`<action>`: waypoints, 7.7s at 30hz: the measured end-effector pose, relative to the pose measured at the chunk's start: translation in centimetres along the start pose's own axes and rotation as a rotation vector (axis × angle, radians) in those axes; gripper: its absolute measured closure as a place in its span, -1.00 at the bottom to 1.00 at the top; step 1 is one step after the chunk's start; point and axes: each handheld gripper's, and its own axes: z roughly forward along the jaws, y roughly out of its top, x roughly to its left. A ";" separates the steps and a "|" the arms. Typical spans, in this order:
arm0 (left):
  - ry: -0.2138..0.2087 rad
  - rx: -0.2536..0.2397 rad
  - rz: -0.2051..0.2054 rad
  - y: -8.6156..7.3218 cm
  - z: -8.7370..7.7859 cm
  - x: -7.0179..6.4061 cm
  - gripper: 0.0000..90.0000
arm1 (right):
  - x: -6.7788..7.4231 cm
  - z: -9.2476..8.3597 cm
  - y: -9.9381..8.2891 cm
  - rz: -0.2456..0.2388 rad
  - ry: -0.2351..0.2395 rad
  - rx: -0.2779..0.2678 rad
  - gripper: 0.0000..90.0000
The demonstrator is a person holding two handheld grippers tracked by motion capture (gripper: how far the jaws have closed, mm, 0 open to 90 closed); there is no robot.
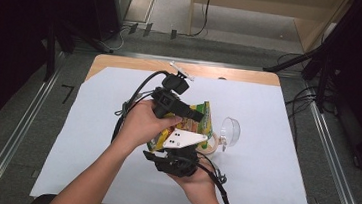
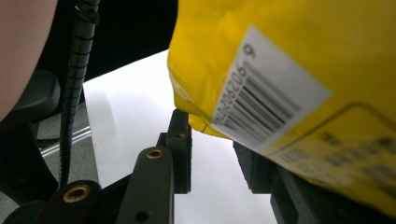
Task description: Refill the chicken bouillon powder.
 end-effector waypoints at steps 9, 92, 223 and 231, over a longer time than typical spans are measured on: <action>0.037 -0.001 0.049 0.0 -0.2 -0.7 0.69 | 0.2 0.0 0.1 -0.005 -0.007 -0.017 0.54; 0.000 0.016 0.025 -0.1 -0.5 -0.5 0.66 | 0.6 0.2 0.3 -0.016 0.003 -0.015 0.59; -0.040 0.006 -0.004 0.4 -0.7 0.0 0.61 | 0.2 0.1 1.1 0.002 0.020 0.000 0.59; -0.039 0.013 -0.020 0.4 -0.6 0.3 0.60 | 0.2 0.1 1.1 -0.002 0.015 0.016 0.61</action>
